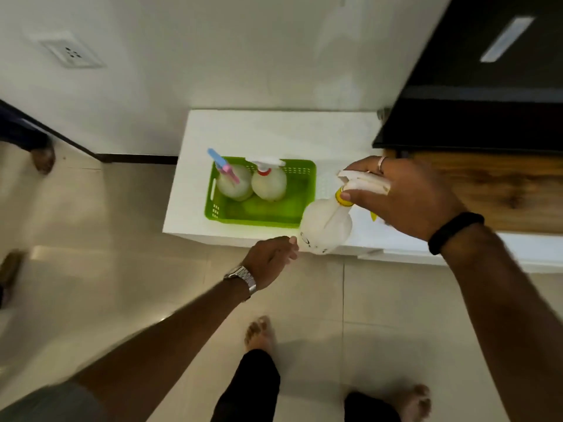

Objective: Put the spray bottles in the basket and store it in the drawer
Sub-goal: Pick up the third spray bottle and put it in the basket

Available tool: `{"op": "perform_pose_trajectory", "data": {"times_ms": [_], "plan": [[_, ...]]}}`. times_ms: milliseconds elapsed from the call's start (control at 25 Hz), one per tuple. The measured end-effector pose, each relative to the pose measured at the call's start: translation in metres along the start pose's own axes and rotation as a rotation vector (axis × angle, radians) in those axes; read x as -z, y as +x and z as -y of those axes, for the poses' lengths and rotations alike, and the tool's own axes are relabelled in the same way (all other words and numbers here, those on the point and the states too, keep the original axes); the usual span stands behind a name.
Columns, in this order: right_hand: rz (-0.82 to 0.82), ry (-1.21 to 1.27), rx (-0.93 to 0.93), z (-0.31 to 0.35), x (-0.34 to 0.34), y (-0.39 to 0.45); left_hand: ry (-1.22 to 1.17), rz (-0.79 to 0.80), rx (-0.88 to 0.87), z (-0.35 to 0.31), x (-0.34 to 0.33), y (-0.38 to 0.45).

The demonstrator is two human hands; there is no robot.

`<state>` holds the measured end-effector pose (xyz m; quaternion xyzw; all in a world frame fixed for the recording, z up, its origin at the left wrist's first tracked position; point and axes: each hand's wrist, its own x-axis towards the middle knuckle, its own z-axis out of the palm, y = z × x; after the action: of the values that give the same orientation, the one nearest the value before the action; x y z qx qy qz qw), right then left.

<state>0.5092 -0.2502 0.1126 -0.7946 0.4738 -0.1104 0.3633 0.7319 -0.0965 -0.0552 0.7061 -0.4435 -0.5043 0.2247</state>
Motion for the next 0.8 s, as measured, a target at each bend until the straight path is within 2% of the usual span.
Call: {"op": "perform_pose_trajectory", "data": {"times_ms": [160,320,440,520,800], "plan": [[-0.01,-0.11,0.008,0.042,-0.043,0.045,0.219,-0.09,-0.085,0.024,0.079,0.0],[0.018,-0.258,-0.041,0.042,-0.085,0.062,0.388,-0.103,-0.174,0.051,0.108,-0.002],[-0.074,-0.308,-0.017,0.034,-0.1,0.071,0.659,-0.242,-0.362,0.07,0.1,-0.008],[-0.065,-0.355,-0.019,0.027,-0.105,0.076,0.756,-0.275,-0.406,0.075,0.088,-0.008],[-0.007,-0.403,-0.069,0.007,-0.128,0.075,0.925,-0.189,-0.315,0.09,0.066,0.009]]}}
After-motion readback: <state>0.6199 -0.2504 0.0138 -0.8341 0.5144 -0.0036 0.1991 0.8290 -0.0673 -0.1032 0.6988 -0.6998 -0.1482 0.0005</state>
